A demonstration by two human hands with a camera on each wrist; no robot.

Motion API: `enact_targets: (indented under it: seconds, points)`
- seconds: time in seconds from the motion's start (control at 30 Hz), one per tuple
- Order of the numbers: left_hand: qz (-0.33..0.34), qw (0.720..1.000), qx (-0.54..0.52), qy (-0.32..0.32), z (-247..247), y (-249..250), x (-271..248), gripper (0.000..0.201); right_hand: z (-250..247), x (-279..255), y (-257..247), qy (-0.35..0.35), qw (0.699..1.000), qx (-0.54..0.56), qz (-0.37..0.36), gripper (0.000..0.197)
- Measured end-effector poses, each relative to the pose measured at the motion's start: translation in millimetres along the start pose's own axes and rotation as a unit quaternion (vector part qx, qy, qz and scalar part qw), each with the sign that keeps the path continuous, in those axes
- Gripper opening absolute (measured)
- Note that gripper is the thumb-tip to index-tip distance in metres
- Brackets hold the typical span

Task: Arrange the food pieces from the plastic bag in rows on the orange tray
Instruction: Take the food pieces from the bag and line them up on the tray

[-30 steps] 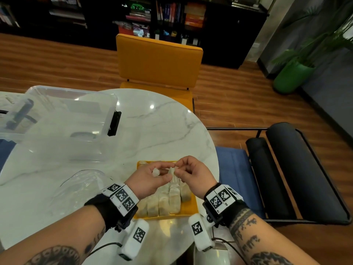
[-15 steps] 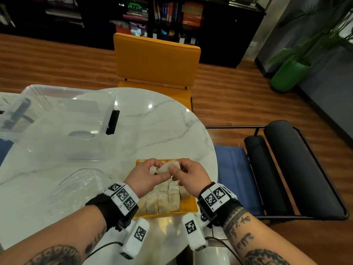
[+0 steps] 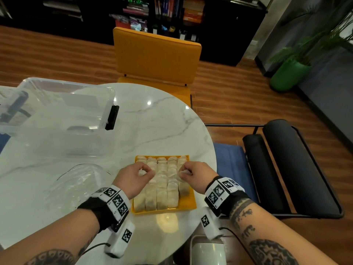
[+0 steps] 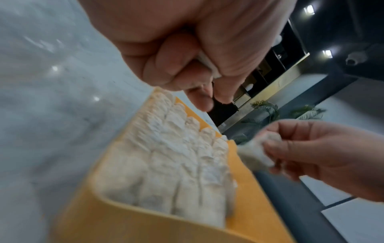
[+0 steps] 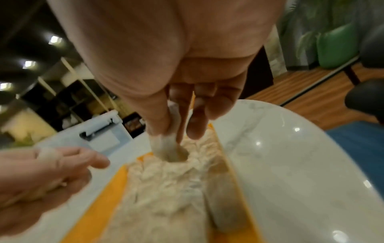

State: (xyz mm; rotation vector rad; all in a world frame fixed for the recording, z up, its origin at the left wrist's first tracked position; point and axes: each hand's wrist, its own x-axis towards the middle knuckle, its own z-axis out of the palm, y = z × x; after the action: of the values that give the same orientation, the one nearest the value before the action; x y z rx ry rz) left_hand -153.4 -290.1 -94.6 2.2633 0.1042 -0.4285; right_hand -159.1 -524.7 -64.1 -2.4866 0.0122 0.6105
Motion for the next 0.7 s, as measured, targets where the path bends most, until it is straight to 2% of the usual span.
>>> enact_targets:
  seconds: [0.1,0.23,0.5,0.7]
  points:
    - [-0.019,0.998,0.049,0.034,-7,-14,0,0.032,7,-1,3,-0.098,0.987,-0.127,0.027,0.021]
    - [-0.03,0.994,0.101,0.016,-6,-29,3,0.05,20,2,2,-0.153,0.962,-0.22,0.045,0.015]
    - [-0.041,0.993,0.115,0.002,-4,-32,5,0.048,29,15,0,-0.135,0.943,-0.302,0.037,0.018]
    - [-0.043,0.993,0.111,-0.002,-5,-32,5,0.05,29,18,1,-0.112,0.941,-0.32,0.014,0.016]
